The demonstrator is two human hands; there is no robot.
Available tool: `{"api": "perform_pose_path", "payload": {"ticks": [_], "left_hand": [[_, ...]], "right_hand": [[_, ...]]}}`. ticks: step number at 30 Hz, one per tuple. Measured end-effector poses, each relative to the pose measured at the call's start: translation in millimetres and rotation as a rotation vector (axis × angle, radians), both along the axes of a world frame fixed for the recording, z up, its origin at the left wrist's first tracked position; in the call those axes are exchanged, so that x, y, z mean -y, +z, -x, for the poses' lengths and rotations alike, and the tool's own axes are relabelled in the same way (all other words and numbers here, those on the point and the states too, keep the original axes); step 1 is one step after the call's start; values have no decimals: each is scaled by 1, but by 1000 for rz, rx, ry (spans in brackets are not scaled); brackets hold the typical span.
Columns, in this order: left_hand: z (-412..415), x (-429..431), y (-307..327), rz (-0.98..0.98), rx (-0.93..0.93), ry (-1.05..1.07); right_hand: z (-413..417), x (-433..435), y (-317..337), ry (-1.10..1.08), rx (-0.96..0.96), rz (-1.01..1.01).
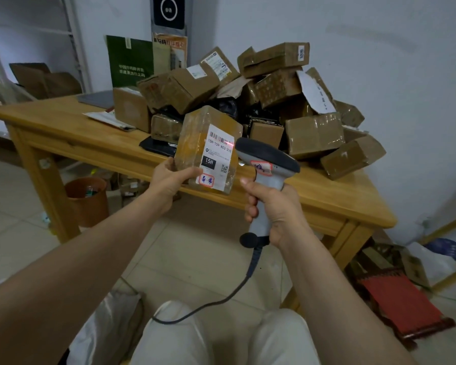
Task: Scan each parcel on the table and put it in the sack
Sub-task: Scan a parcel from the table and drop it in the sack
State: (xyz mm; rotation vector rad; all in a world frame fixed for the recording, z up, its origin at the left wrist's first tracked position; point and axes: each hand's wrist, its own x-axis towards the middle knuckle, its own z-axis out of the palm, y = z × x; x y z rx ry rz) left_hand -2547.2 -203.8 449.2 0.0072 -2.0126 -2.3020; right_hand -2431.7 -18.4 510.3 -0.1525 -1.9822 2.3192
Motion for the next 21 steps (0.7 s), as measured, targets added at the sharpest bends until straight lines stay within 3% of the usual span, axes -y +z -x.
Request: {"api": "perform_pose_path", "payload": {"ticks": [8,12,17,21], "left_hand": [[0,22,-11,-4,-10,61],[-13,46,-21,-113,26,92],[-45,87,-68,-331,182,353],[-78,131,-126,-393,297,533]], "right_hand": [[4,20,-4,29,11,18],[10,38,-13,95,56,121],[20,81,-46,239,208,124],[28,124,-84,334,353,101]]}}
